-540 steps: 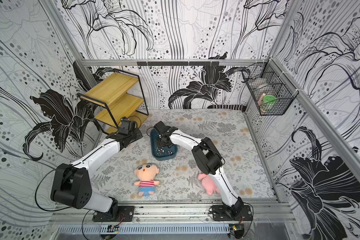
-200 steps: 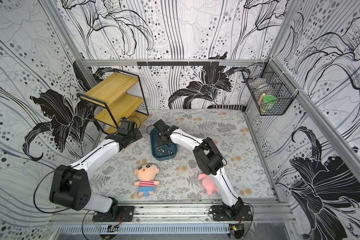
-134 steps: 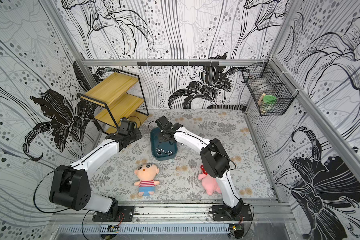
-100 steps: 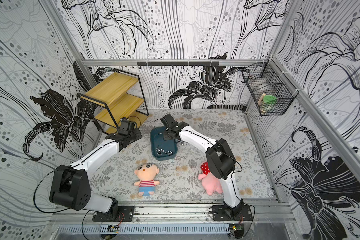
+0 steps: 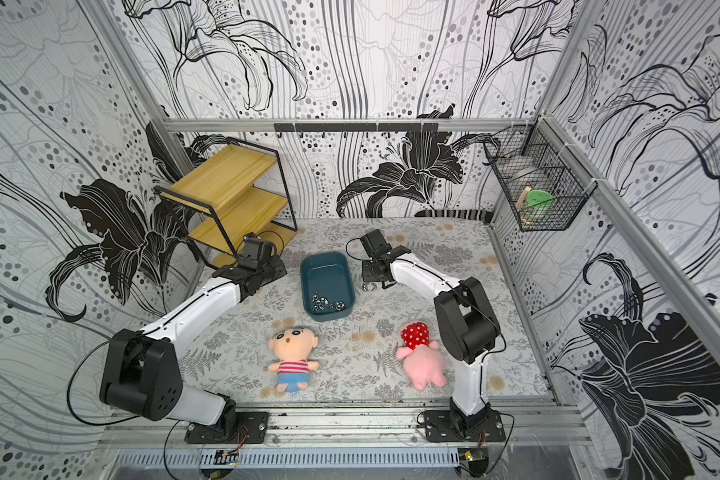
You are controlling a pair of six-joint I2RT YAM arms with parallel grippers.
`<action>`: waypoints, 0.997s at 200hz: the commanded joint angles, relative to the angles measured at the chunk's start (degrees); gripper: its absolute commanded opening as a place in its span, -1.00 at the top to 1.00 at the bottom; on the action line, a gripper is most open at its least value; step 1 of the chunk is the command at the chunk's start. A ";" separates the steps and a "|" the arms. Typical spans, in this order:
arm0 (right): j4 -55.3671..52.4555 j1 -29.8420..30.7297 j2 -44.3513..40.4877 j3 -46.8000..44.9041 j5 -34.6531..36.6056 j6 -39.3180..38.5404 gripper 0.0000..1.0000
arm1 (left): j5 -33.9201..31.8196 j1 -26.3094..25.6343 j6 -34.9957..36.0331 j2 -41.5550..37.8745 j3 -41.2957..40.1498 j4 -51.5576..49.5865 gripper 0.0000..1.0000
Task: Take out the wing nut from the storage box
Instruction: Pick up the wing nut from the storage box, then place the wing nut at the center of the board.
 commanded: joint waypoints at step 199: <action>3.54 -2.73 7.61 -2.50 -0.38 -0.49 0.90 | -1.32 -0.50 -0.16 0.15 0.75 0.81 0.36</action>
